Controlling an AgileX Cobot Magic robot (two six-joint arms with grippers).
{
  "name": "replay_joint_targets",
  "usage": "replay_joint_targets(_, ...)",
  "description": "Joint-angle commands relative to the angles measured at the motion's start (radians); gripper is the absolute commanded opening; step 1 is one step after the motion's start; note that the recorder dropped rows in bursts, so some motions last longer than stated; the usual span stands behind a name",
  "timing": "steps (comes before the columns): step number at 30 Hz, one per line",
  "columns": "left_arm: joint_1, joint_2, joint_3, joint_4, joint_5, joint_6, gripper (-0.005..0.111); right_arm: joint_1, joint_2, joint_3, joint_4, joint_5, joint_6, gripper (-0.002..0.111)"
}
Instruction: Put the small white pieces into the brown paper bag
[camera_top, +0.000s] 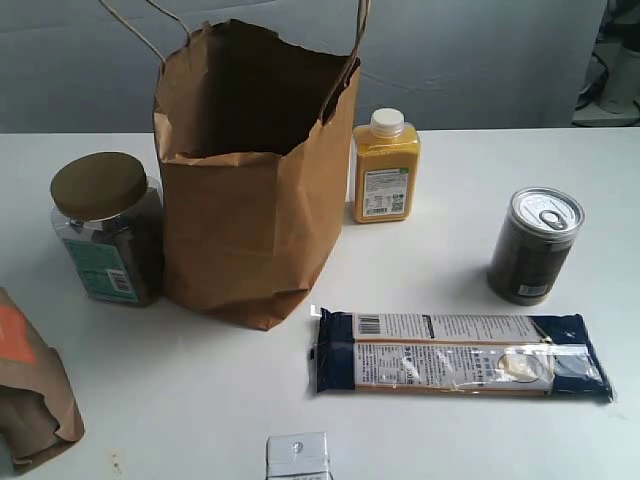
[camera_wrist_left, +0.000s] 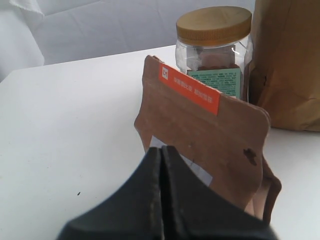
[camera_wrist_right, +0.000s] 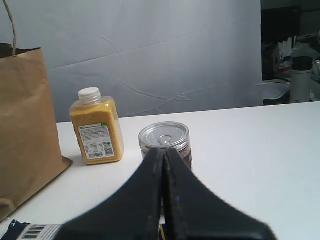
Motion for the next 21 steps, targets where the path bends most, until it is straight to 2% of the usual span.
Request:
replay_joint_targets(1, -0.004, -0.003, 0.003, -0.009, -0.008, -0.002, 0.000, -0.031, -0.006, 0.003, 0.010, -0.017, -0.003, 0.000)
replay_joint_targets(5, -0.004, -0.003, 0.003, -0.009, -0.008, -0.002, 0.000, -0.064, -0.006, 0.003, 0.010, -0.017, -0.003, 0.000)
replay_joint_targets(21, -0.004, -0.003, 0.003, -0.009, -0.008, -0.002, 0.000, -0.064, -0.006, 0.003, 0.010, -0.022, -0.003, 0.000)
